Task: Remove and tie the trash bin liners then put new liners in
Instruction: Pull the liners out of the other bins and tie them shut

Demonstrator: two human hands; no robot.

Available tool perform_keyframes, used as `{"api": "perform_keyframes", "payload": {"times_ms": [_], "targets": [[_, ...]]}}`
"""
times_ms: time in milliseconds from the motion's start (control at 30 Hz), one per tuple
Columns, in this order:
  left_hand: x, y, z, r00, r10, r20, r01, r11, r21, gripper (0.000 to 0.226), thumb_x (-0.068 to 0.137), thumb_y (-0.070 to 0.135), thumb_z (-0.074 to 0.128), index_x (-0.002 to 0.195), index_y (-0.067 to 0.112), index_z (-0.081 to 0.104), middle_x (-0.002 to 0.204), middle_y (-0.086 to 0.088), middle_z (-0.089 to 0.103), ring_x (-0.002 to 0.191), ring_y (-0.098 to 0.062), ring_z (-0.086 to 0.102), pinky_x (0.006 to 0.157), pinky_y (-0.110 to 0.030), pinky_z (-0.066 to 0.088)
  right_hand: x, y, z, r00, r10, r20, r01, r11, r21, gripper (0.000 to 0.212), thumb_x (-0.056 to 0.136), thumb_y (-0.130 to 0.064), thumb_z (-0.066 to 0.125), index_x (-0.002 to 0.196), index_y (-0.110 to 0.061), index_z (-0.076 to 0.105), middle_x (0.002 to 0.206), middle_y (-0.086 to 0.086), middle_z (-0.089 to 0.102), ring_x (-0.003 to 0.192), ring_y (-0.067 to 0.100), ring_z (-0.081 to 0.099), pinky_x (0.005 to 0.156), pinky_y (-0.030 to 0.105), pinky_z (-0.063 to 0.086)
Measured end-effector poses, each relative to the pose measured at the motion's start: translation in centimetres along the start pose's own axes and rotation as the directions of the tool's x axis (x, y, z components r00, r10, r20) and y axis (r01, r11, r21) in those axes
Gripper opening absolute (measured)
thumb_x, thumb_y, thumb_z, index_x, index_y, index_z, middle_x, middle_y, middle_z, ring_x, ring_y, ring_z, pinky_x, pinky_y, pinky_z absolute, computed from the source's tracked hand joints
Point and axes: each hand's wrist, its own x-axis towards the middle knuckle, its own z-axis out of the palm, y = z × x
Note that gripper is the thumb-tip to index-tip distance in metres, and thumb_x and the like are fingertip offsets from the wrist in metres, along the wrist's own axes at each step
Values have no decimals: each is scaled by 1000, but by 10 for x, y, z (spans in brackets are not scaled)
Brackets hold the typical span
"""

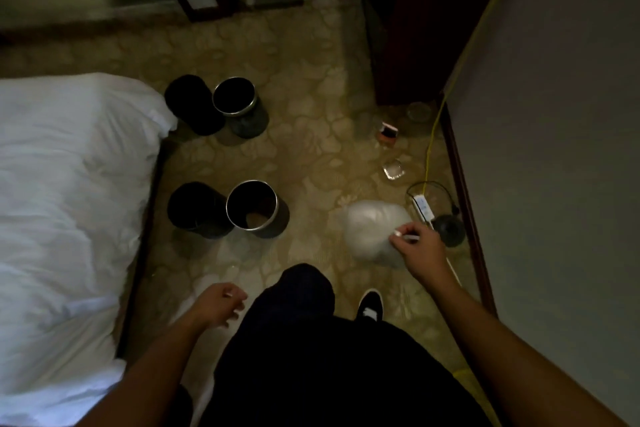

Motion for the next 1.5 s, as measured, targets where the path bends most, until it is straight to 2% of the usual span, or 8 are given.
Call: {"api": "perform_keyframes", "payload": {"times_ms": [100,333,567,833,1067,1267,1400,1500], "targets": [[26,19,-26,998,-55,-12,53,994,-100,15,101,17,57,98,4,64,74,-7,66,51,-15,56,51,-23,42,67,-68,17,994,-103,40,104,994,-32,9,86,-11,75,85,-15,67,83,-6,68,75,5,62,64,20,47],[119,113,-111,1000,-12,22,16,989,-149,16,101,18,56,97,4,65,82,-11,67,63,-20,60,57,-26,44,202,-160,62,991,-103,81,114,982,-148,10,86,-14,74,84,-18,66,85,0,69,81,16,65,71,32,51],[219,273,-233,983,170,67,-175,981,78,24,99,18,57,76,13,62,63,-2,61,51,-11,53,48,-21,38,283,-202,74,985,1,-174,-26,990,-141,16,87,-16,75,80,-23,63,81,1,70,78,23,69,70,37,54],[300,462,-339,926,374,48,-377,922,91,17,100,15,56,85,16,64,78,-4,66,66,-16,61,53,-22,46,367,-262,87,950,99,-296,-133,986,-96,6,90,-12,74,89,-10,69,88,9,68,84,26,62,71,30,41],[383,542,-411,951,308,-20,-308,951,20,13,98,18,60,92,11,69,87,-12,74,74,-23,67,78,-42,58,514,-325,126,976,141,-165,-147,989,-28,8,87,-10,77,83,-10,70,90,10,73,86,31,69,67,28,47],[422,569,-461,985,160,-60,-156,986,62,18,98,14,55,95,4,70,74,-10,68,61,-15,60,59,-21,46,656,-446,168,998,29,56,-26,998,-64,12,86,-10,78,79,-14,69,84,4,73,83,21,69,75,32,52],[444,589,-497,992,119,-36,-115,989,96,18,99,11,56,86,9,68,79,-8,68,69,-21,63,57,-22,44,733,-544,196,979,-150,136,157,987,-46,15,85,-5,78,80,-15,67,85,-1,70,77,8,64,70,11,49],[458,602,-527,998,35,-46,-34,999,27,18,99,13,55,93,3,69,82,-12,67,68,-21,62,57,-27,43,778,-602,213,966,-220,134,224,974,-16,8,86,-10,78,86,-8,71,88,-5,71,80,4,64,74,17,50]]}}
